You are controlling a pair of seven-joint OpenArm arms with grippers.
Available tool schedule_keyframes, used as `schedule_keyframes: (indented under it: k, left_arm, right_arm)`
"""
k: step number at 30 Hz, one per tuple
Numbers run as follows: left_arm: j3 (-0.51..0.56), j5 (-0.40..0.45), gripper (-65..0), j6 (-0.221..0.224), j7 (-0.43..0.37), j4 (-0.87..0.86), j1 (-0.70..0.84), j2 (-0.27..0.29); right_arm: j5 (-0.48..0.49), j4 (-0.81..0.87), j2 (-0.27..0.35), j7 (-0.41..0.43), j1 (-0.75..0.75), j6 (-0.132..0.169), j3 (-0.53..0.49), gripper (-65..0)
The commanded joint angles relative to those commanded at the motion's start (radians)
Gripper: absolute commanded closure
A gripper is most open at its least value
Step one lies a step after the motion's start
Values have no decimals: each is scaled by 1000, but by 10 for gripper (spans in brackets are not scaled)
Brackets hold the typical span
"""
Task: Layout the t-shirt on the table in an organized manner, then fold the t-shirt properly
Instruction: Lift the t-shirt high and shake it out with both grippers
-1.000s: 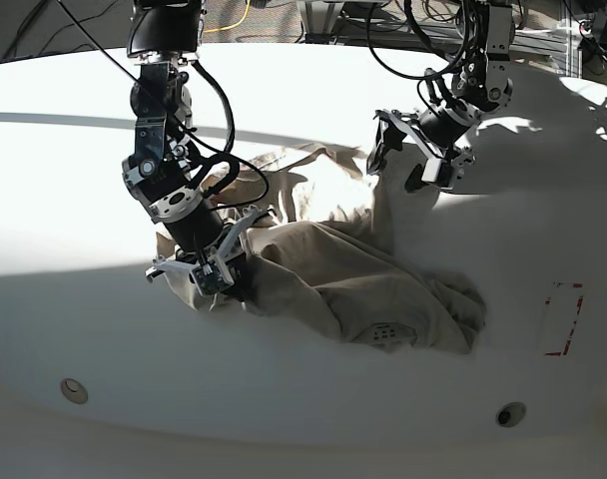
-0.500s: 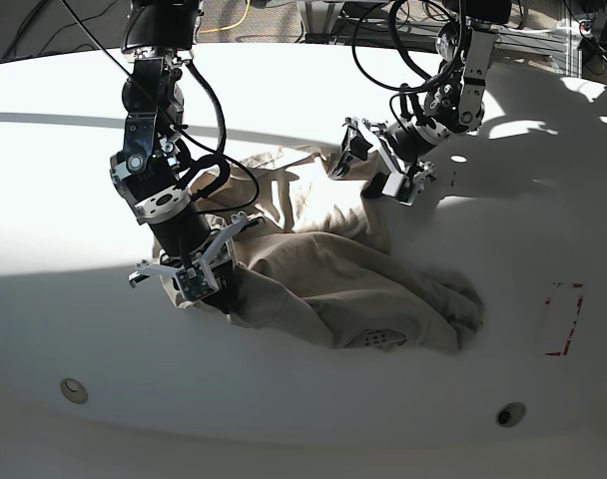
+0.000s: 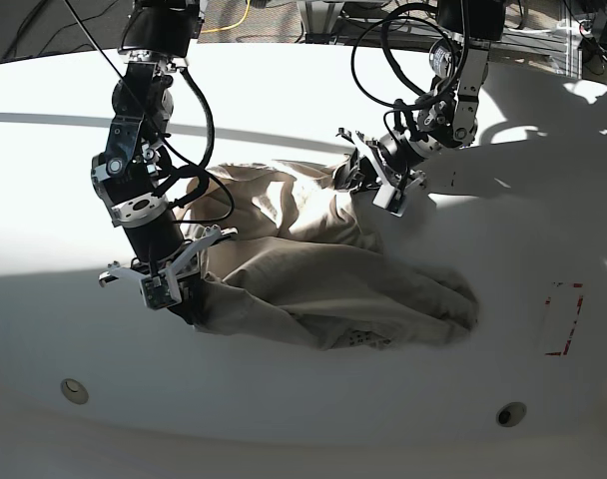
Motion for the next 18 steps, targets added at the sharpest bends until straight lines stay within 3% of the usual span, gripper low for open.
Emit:
schedule_keyframes:
  k: [10,14,18]
  left_arm:
    - [-2,-3,0,-9,9,5,29,-230]
    - [-3,-2,0,-91,15,44,46,-321]
    - [-34,3,0,-170,80,98,61,-411]
  right_arm:
    - [6,-28,2,0,-55,6,175,0]
    - [6,-14,-5,0,-129,6,207,0]
    - [8,6,-12,0,-196,3,227,0]
